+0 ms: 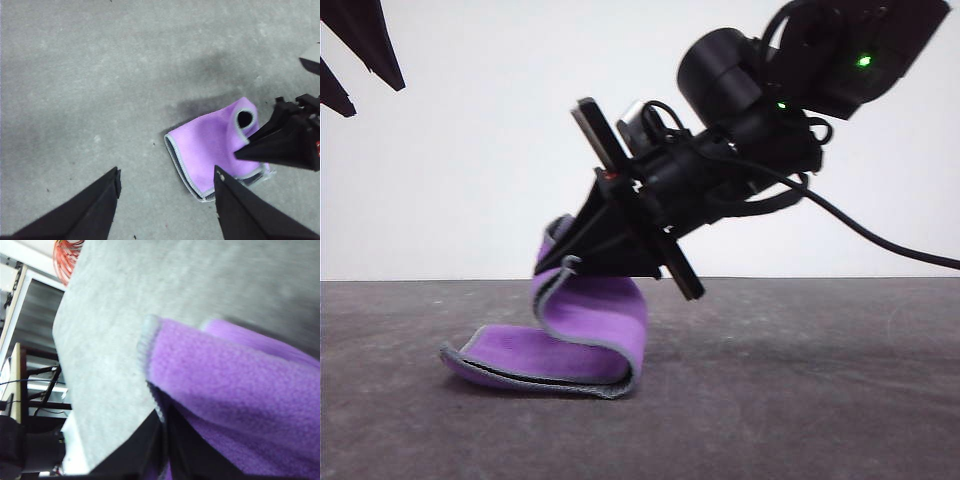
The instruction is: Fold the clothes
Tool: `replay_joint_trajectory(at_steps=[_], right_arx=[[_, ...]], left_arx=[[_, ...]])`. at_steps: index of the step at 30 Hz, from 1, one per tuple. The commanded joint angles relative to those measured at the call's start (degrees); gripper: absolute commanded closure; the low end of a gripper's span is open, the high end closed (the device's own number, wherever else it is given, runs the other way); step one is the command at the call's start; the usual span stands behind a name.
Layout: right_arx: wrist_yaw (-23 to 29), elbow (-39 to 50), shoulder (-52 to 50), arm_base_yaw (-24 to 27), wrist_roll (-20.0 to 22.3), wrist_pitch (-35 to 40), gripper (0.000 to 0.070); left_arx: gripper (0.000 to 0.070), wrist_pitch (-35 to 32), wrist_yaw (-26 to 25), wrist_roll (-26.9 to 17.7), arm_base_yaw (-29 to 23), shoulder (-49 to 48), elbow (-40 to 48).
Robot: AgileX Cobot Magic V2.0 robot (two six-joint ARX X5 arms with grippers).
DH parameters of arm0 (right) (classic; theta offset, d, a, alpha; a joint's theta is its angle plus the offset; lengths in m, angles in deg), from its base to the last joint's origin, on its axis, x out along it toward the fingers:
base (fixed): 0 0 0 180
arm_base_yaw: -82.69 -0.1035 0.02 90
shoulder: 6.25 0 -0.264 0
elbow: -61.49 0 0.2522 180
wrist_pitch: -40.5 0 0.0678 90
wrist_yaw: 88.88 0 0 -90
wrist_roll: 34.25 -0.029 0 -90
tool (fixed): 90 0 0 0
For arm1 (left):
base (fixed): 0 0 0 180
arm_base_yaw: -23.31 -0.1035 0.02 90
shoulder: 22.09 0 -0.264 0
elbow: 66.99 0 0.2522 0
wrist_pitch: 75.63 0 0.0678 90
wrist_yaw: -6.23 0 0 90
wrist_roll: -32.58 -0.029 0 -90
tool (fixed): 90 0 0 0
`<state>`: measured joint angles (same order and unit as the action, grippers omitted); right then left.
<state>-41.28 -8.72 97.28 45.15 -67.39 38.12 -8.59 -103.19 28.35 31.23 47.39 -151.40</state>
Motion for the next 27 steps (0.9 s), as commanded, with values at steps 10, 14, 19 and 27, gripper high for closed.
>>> replay_joint_trajectory(at_steps=[10,14,19,27], right_arx=[[-0.22,-2.16,1.89,-2.87,-0.3,0.39,0.0497],[-0.23,-2.16,1.89,-2.88,-0.31,0.41,0.0285],[-0.24,-2.16,1.88,-2.88,0.54,1.25,0.0286],[2.68,-2.16,-5.18,-0.61,10.32,-4.11,0.0286]], left_arx=[[0.0346,-0.65,-0.09,0.42,0.1,0.63,-0.55],[0.0345,-0.63,-0.09,0.39,0.1,0.63,-0.55],[0.0346,-0.6,-0.09,0.27,0.09,0.63,-0.55],[0.0345,-0.19,0.11,-1.21,-0.37,0.63,-0.55]])
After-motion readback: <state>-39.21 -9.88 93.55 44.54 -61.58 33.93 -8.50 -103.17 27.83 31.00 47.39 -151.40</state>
